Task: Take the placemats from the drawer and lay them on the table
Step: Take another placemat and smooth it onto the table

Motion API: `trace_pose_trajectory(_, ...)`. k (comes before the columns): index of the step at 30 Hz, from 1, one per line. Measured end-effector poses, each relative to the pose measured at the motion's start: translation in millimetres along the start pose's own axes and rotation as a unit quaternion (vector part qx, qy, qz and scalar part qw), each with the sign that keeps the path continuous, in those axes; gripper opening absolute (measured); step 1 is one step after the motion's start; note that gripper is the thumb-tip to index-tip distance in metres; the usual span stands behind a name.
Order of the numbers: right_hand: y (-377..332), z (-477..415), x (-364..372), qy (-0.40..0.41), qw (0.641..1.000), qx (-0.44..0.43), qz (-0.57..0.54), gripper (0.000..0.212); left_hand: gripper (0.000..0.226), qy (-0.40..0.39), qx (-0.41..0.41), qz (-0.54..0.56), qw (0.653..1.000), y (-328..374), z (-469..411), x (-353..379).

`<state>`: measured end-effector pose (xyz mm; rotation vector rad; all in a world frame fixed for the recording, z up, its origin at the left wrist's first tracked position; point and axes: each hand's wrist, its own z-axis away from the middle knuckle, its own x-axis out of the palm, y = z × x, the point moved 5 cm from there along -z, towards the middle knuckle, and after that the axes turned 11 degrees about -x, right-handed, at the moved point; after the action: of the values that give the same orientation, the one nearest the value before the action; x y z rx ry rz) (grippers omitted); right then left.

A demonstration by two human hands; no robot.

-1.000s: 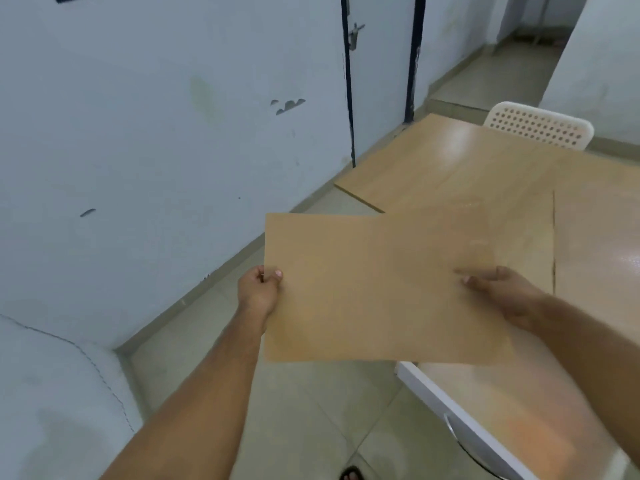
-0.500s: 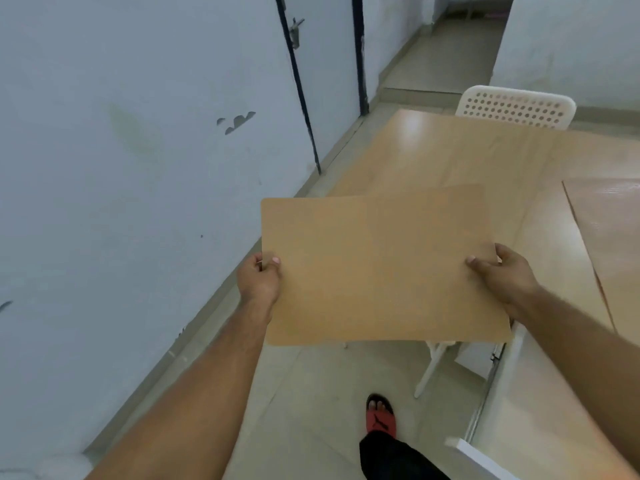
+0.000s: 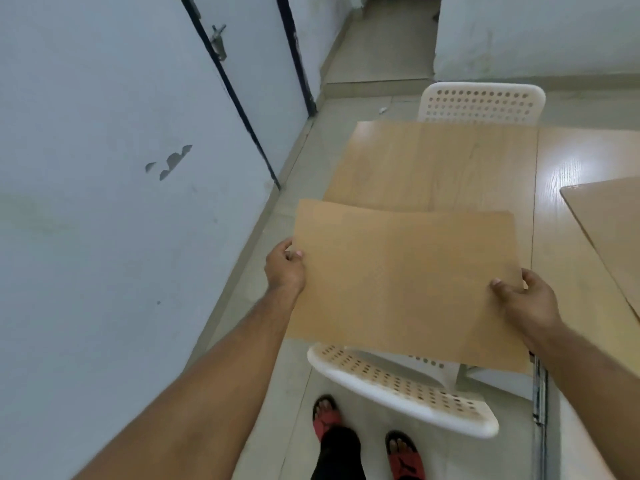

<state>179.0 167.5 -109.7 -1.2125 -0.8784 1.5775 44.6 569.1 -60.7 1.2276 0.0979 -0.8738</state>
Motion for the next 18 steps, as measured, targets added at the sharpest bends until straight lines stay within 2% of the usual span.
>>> trace_pose_trajectory(7, -17, -43, 26, 0.107, 0.993, 0.019, 0.046, 0.054, 0.039, -0.059, 0.019, -0.043, 0.997, 33, -88, 58)
trace_pose_trajectory(14, -20, -60, 46, 0.184, 0.976, 0.056, 0.107, 0.049, 0.043, -0.124, 0.036, -0.101, 0.986, 46, -152, 98)
trace_pose_trajectory(18, -16, -72, 57, 0.200, 0.969, 0.062, 0.129, 0.048, 0.045, -0.124, 0.030, -0.112, 0.986, 47, -168, 114)
